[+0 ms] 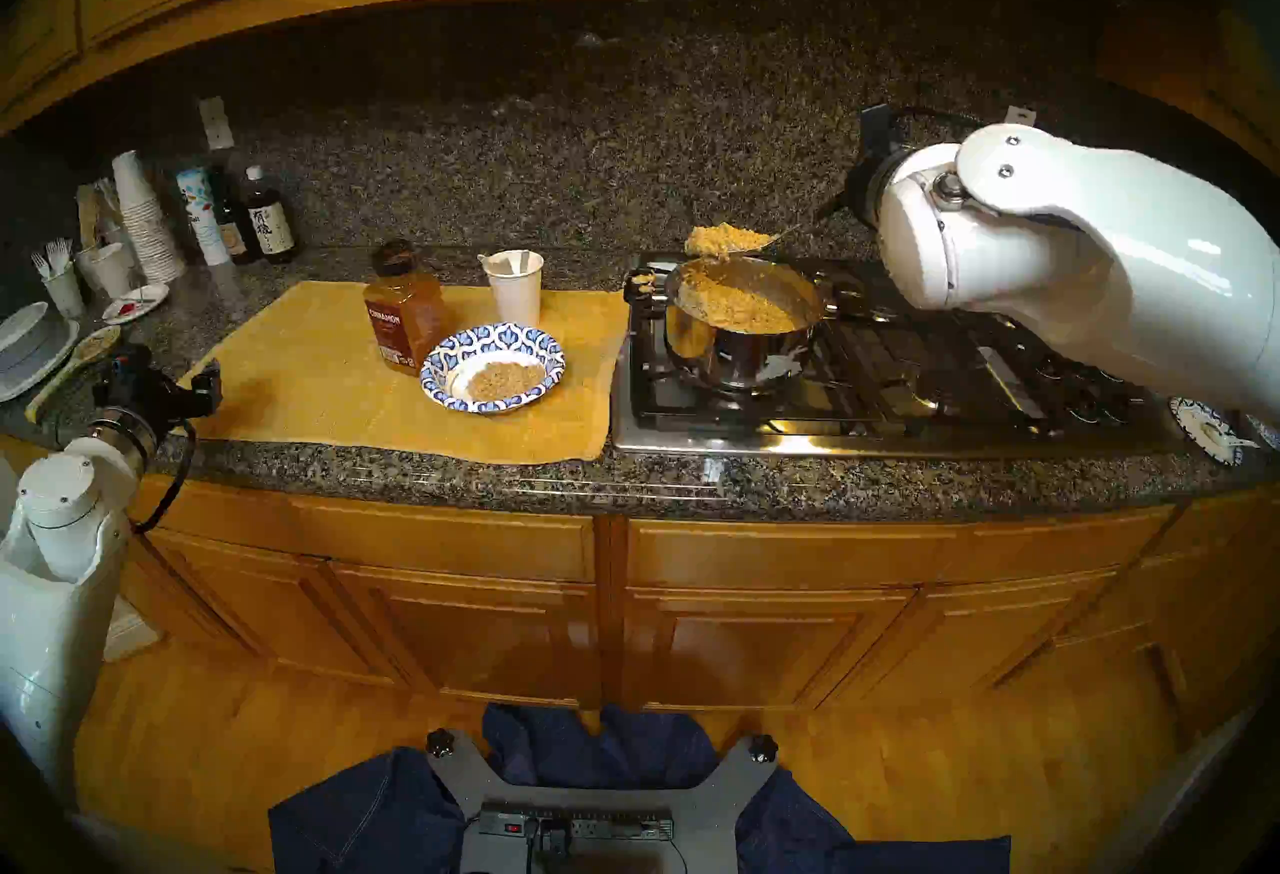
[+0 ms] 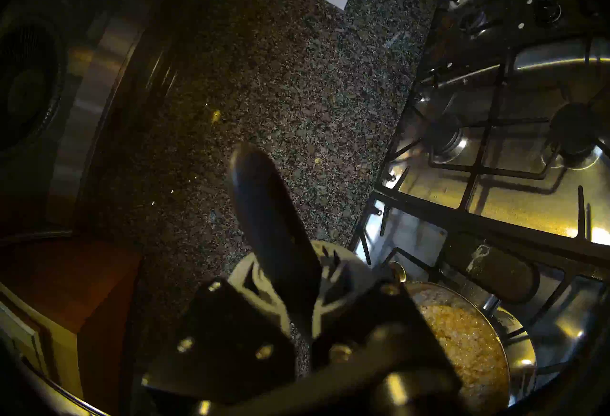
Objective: Scoop oatmeal into bowl, add cinnamon, and put a spoon inside bowl
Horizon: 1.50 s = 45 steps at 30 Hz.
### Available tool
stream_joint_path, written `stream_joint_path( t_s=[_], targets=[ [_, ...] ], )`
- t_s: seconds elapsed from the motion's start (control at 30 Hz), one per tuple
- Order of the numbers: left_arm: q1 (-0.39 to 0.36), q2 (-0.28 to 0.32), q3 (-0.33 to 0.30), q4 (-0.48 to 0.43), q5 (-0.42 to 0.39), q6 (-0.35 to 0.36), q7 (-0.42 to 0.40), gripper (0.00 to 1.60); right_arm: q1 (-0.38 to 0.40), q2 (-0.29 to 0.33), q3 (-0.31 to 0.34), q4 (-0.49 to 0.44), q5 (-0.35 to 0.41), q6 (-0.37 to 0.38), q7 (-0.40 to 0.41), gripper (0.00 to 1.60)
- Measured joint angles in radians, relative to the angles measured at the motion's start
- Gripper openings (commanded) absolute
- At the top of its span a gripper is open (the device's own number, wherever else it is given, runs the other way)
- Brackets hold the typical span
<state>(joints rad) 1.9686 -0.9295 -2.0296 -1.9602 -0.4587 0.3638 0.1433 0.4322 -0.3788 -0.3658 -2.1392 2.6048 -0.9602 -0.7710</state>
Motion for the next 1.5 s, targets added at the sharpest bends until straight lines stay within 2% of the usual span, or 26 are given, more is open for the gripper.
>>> stream_joint_path(
  t_s=[0.23, 0.53, 1.2, 1.5],
  targets=[
    [0.0, 0.0, 0.0, 0.0, 0.0, 0.0, 0.0, 1.6, 0.0, -0.027, 0.012, -0.003, 0.004, 0.0, 0.001, 0.0],
    [0.0, 0.0, 0.0, 0.0, 0.0, 0.0, 0.0, 1.6, -0.006, -0.097, 0.039, -0.019, 0.024, 0.0, 0.005, 0.0],
    [0.0, 0.0, 0.0, 0.0, 0.0, 0.0, 0.0, 1.6, -0.075, -0.335, 0.133, 0.027, 0.103, 0.0, 0.032, 0.0],
    [0.0, 0.0, 0.0, 0.0, 0.0, 0.0, 0.0, 1.6, -0.115, -0.43, 0.154, 0.053, 0.118, 0.0, 0.039, 0.0]
  ],
)
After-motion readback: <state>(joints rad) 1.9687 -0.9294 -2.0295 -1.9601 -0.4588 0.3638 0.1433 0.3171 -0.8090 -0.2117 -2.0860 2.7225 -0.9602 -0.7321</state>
